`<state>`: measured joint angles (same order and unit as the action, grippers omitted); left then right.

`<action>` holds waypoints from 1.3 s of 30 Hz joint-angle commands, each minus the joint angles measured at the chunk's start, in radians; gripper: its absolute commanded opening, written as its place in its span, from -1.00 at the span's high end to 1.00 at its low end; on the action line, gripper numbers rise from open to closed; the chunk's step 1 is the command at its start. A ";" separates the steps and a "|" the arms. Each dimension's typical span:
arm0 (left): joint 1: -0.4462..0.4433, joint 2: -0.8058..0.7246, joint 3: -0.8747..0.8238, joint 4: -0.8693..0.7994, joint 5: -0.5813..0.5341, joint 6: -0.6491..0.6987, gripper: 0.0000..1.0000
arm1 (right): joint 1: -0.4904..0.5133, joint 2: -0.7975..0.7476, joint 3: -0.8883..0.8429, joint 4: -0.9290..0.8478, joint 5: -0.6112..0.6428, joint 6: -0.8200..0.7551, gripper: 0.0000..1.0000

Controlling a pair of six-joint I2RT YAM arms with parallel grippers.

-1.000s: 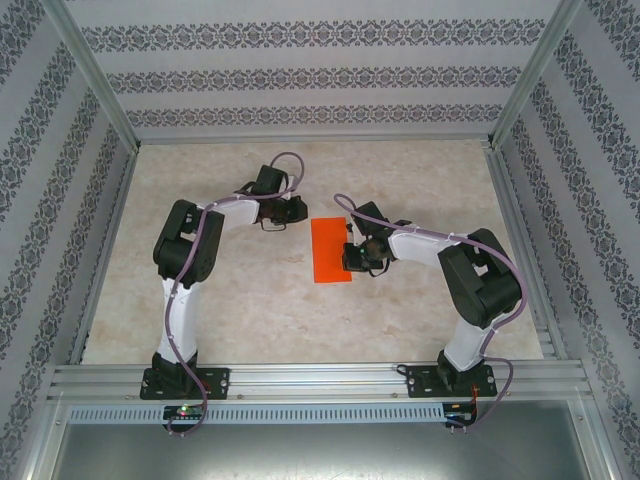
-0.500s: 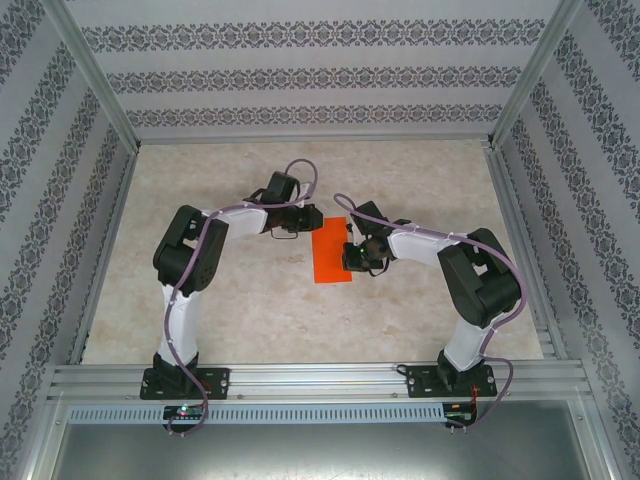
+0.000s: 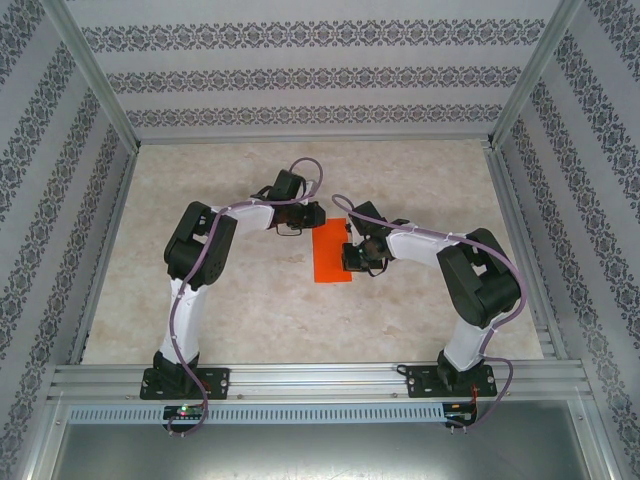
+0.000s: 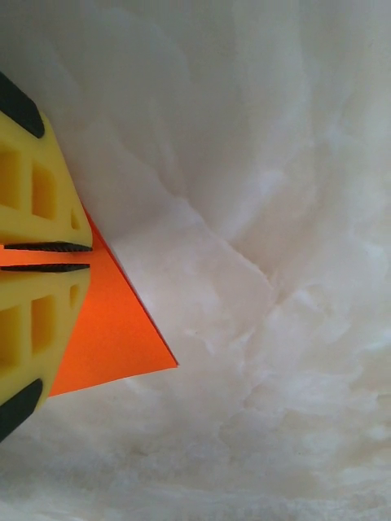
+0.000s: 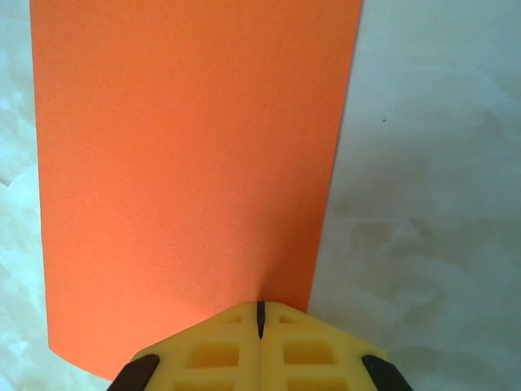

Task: Fold a paper plane with a square sheet of paper (fold left side to right side)
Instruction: First fold the square sheet of paper in half at the center of the table.

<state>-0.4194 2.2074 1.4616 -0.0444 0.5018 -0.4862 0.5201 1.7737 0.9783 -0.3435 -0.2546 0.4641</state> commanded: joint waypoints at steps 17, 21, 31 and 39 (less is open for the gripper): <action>0.047 -0.289 -0.208 -0.058 0.014 -0.021 0.61 | 0.012 -0.153 -0.104 0.161 -0.027 0.097 0.59; -0.008 -0.374 -0.312 -0.038 0.026 -0.068 0.61 | -0.007 -0.245 -0.143 0.208 0.041 0.102 0.18; -0.111 -0.294 -0.299 -0.012 0.024 -0.136 0.61 | -0.121 -0.332 -0.309 0.452 -0.080 0.233 -0.62; -0.128 -0.267 -0.296 -0.074 -0.057 -0.120 0.62 | -0.136 -0.293 -0.337 0.493 -0.108 0.272 -0.95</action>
<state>-0.5304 1.9404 1.1492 -0.0864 0.4877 -0.6106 0.3885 1.4723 0.6437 0.0929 -0.3347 0.7101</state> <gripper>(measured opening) 0.191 0.976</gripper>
